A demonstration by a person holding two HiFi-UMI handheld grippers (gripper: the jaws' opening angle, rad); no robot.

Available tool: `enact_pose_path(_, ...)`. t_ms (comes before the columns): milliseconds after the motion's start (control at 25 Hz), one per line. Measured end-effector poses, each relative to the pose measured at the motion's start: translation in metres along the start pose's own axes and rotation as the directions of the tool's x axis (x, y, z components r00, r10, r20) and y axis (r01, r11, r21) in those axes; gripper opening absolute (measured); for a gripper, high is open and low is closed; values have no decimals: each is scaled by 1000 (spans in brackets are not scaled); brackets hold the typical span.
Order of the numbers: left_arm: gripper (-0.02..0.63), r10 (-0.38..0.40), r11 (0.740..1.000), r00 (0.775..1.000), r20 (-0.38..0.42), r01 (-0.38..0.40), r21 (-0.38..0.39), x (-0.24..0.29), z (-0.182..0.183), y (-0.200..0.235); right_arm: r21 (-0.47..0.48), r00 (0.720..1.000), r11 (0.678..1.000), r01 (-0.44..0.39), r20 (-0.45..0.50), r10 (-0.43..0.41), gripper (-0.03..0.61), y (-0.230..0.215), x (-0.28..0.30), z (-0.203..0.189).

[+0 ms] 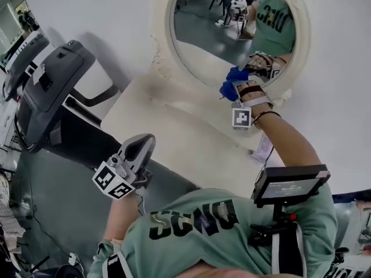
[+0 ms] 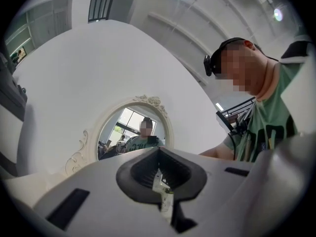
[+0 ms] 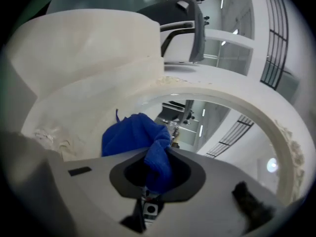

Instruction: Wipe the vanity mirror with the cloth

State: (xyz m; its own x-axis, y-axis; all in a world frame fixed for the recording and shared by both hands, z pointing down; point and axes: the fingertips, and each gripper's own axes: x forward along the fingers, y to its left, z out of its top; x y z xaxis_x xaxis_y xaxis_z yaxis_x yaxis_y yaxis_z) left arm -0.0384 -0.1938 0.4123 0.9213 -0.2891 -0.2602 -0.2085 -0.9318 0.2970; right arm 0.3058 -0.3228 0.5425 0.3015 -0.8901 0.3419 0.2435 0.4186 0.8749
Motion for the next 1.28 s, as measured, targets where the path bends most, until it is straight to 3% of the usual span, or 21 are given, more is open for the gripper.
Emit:
enact_pose_path(120,11,-60,996,997,56,57,65,14,30,-11,30,980,982,188,-70,-185,46,-97,-32,-60)
enact_pose_path(240,11,-113,988,989,93,102,115,25,53,-31,-30,892,905,424,-156,-424,46,-209,-85,-117)
enact_pose_path(320,11,-126,985,987,100,113,128,24,61,-40,-73,843,864,499,-192,-503,46,-256,-113,-135)
enact_pose_path(480,11,-140,981,982,125,120,150,26,75,-37,-174,773,817,550,-264,-577,46,-313,-128,-161)
enact_pose_path(640,11,-127,984,982,140,106,146,20,78,-32,-215,769,831,514,-315,-557,46,-314,-121,-168)
enact_pose_path(800,11,-124,984,982,143,102,147,25,79,-22,-270,707,789,552,-350,-615,46,-298,-65,-196)
enact_pose_path(880,11,-122,984,982,142,101,149,28,78,-20,-265,705,798,542,-373,-603,46,-312,-85,-188)
enact_pose_path(1000,11,-122,984,983,139,102,145,28,78,-22,-152,735,826,543,-389,-556,45,-317,-107,-177)
enact_pose_path(1200,11,-109,988,986,125,94,123,29,68,-22,-52,769,838,543,-370,-521,44,-286,-98,-167)
enact_pose_path(1280,11,-103,990,989,110,92,108,30,61,-22,-39,797,859,511,-354,-490,44,-255,-89,-157)
